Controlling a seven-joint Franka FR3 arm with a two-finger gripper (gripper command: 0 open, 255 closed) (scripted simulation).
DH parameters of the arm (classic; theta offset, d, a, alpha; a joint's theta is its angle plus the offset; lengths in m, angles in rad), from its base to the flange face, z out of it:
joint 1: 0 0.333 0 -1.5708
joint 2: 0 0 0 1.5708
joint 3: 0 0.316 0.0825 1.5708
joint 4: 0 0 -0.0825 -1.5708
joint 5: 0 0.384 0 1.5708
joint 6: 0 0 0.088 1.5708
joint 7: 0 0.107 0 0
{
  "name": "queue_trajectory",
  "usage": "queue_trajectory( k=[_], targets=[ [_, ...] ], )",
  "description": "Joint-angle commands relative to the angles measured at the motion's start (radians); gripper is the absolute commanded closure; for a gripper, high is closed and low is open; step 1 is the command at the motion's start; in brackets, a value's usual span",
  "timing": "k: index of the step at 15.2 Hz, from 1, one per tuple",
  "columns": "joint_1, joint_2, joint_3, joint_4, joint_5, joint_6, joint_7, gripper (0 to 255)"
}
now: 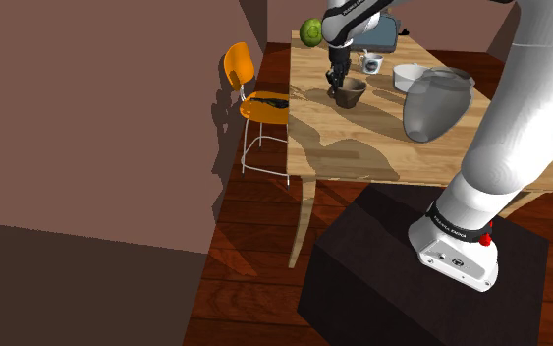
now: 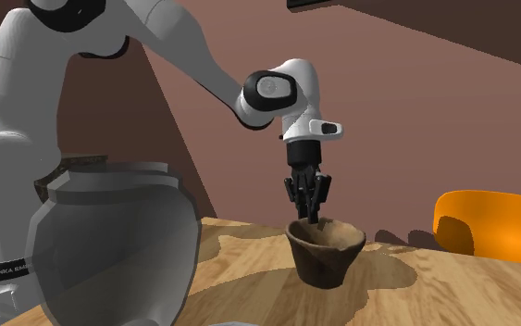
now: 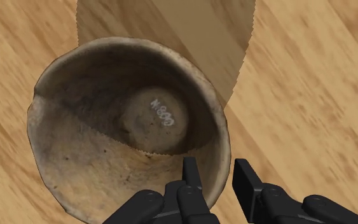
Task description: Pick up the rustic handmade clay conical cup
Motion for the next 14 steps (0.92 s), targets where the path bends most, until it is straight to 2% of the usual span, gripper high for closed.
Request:
queue_trajectory(
  k=[1,12,14],
  targets=[
    [0.001,-0.014,0.0,0.008,-0.001,-0.021,-0.003,255],
    [0.006,-0.068,0.0,0.088,0.001,-0.153,-0.024,255],
    [0.006,-0.069,0.0,0.089,0.001,-0.155,-0.024,255]
  ],
)
